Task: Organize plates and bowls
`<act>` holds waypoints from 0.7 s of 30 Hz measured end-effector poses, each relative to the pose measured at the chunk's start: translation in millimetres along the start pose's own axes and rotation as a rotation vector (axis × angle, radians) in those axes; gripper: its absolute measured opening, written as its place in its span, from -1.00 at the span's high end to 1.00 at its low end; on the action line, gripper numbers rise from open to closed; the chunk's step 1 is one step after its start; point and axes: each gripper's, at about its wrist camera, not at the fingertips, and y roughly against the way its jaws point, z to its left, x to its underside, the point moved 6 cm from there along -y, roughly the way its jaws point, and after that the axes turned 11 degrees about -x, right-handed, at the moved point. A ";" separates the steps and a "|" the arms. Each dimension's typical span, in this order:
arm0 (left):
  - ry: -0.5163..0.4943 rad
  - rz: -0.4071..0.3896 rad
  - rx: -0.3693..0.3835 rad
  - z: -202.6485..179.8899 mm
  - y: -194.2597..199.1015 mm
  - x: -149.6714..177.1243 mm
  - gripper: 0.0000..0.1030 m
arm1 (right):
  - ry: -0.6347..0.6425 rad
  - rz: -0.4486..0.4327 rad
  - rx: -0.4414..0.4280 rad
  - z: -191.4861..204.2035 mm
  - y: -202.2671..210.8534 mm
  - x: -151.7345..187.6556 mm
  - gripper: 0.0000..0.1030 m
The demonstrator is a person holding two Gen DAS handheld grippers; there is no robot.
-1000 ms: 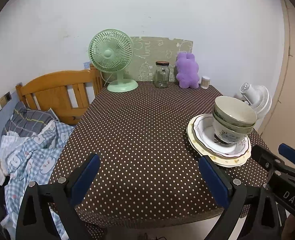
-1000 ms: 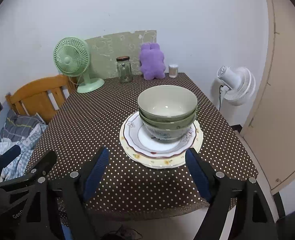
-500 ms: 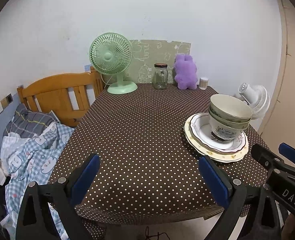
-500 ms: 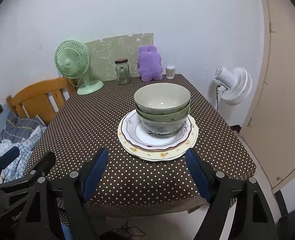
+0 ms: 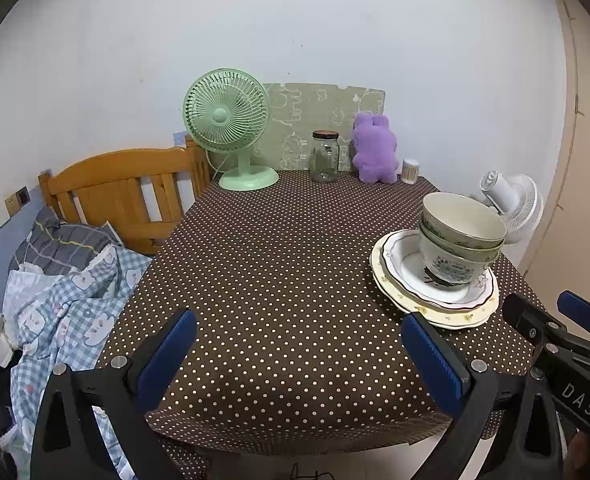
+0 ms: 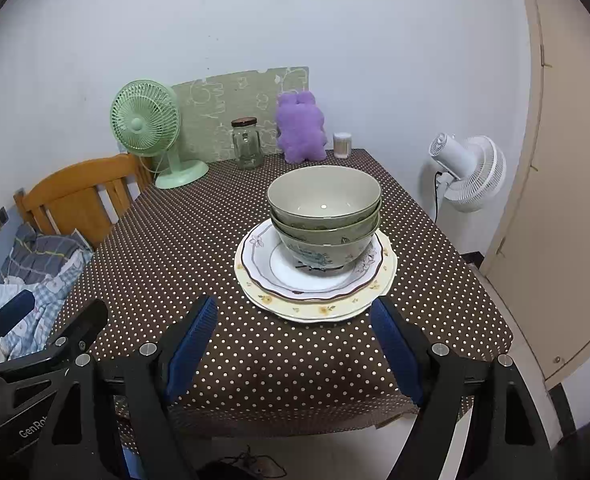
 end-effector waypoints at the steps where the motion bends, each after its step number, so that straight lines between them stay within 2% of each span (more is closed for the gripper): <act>1: -0.001 0.000 -0.001 -0.2 0.2 0.1 -0.99 | -0.001 0.001 -0.001 -0.4 -0.2 0.3 -0.58; 21: 0.002 -0.015 -0.001 0.7 1.0 -4.3 -0.99 | 0.007 -0.011 0.000 0.5 0.3 -3.4 -0.58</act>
